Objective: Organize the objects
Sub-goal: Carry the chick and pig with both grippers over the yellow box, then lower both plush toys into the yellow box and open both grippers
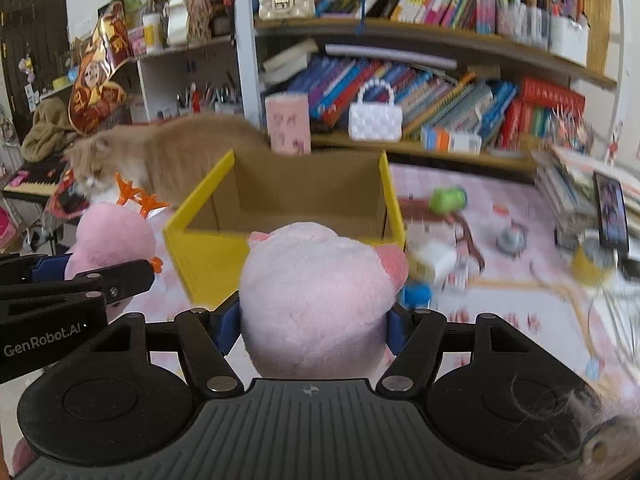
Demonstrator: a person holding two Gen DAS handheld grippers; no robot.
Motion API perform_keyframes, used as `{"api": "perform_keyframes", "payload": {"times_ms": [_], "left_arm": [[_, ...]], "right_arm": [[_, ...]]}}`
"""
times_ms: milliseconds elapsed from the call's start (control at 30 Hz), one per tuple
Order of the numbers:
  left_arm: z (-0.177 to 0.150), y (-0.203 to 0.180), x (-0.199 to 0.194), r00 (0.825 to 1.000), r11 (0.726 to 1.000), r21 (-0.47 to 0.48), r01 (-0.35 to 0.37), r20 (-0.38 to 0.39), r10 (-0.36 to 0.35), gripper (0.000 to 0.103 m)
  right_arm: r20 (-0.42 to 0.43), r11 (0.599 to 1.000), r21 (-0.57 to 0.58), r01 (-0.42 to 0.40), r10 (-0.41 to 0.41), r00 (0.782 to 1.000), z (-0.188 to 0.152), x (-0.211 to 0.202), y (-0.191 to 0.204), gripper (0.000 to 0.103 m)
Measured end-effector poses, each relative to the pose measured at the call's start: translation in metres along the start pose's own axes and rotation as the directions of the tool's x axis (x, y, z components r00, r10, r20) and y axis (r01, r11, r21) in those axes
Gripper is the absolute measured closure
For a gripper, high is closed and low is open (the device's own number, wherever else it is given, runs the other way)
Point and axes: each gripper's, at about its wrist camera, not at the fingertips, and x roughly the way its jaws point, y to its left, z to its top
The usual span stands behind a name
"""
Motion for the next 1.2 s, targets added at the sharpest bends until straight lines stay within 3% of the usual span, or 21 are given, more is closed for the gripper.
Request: {"api": "perform_keyframes", "payload": {"times_ms": [200,533,800,1200], "left_arm": [[0.029,0.001,0.034,1.0,1.0,-0.011,-0.022,0.011,0.022,0.059],[0.052,-0.008,0.106,0.998,0.998,-0.033,-0.061,-0.038,0.06,0.058],[0.049,-0.011,0.156,0.986,0.995,-0.023,-0.099,-0.137,0.095,0.058],[0.041,-0.015,0.192,0.965,0.992,-0.021,-0.123,-0.234,0.115,0.058]], "right_arm": [[0.02,0.999,-0.05,-0.014,0.015,1.0,0.035,0.033,-0.014,0.038],[-0.031,0.98,-0.193,-0.055,0.05,0.998,0.076,0.116,-0.03,0.038],[-0.13,0.941,-0.316,-0.122,0.085,0.988,0.078,0.173,-0.035,0.038],[-0.255,0.877,-0.436,-0.203,0.096,0.962,0.075,0.209,-0.031,0.037]]}}
